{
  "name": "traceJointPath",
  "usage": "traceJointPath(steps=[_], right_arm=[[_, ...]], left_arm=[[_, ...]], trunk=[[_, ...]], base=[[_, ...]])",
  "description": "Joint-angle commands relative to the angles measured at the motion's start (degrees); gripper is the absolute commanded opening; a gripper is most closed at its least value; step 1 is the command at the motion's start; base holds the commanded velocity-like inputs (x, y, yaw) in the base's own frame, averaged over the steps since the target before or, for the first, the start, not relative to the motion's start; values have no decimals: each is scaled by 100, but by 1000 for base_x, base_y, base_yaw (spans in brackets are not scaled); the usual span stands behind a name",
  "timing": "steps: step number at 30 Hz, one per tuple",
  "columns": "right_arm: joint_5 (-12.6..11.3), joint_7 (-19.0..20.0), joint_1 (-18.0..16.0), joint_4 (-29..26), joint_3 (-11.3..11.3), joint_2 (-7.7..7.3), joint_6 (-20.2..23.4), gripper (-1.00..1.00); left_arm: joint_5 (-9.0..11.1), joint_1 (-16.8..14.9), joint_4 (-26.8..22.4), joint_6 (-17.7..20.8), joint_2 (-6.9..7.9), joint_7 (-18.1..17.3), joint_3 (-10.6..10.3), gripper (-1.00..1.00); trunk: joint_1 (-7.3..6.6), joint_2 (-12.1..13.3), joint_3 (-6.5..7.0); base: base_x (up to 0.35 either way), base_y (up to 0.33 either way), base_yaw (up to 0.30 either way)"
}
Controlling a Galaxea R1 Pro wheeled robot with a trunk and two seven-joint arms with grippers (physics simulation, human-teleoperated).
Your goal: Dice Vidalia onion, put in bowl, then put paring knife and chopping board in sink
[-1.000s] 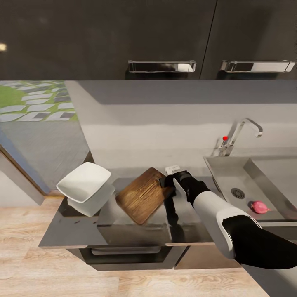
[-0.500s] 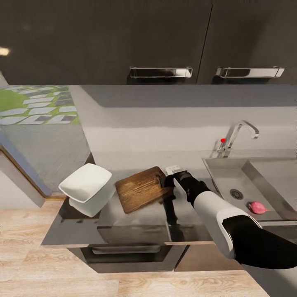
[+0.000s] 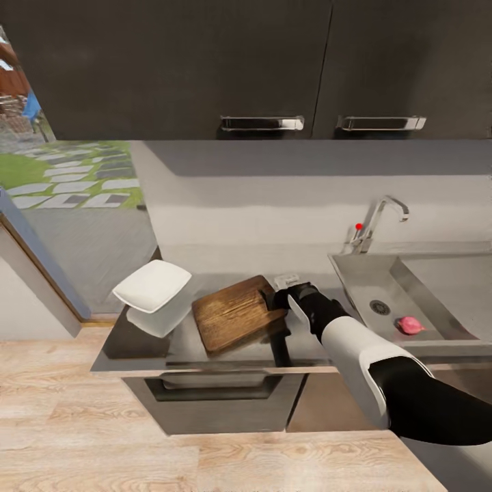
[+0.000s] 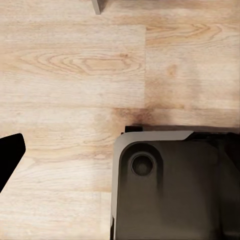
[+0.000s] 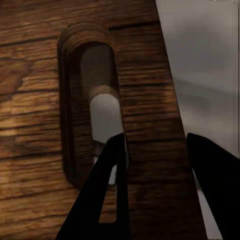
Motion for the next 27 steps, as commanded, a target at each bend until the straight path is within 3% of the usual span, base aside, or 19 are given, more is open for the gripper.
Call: traceJointPath(steps=[1, 11, 14, 21, 27], right_arm=[[30, 29, -3, -16, 12, -8, 29, -100], [25, 61, -3, -60, -39, -178, 27, -100], [22, 56, -3, -61, -143, -229, 35, -100], [28, 25, -3, -69, -902, -328, 47, -100], [29, -89, -3, -58, -1173, -428, 45, -100]], left_arm=[[12, 3, -11, -6, -1, 1, 5, 100], [12, 3, -11, -6, -1, 1, 5, 100], [12, 3, -11, -6, -1, 1, 5, 100], [12, 3, -10, -6, -1, 1, 5, 100], [12, 3, 5, -6, -1, 1, 0, 100]], trunk=[[3, -10, -6], [3, -10, 2], [3, -10, 2], [3, -10, 3], [3, -10, 3]], base=[[-37, 0, 0], [-8, 0, 0], [0, 0, 0], [0, 0, 0], [0, 0, 0]])
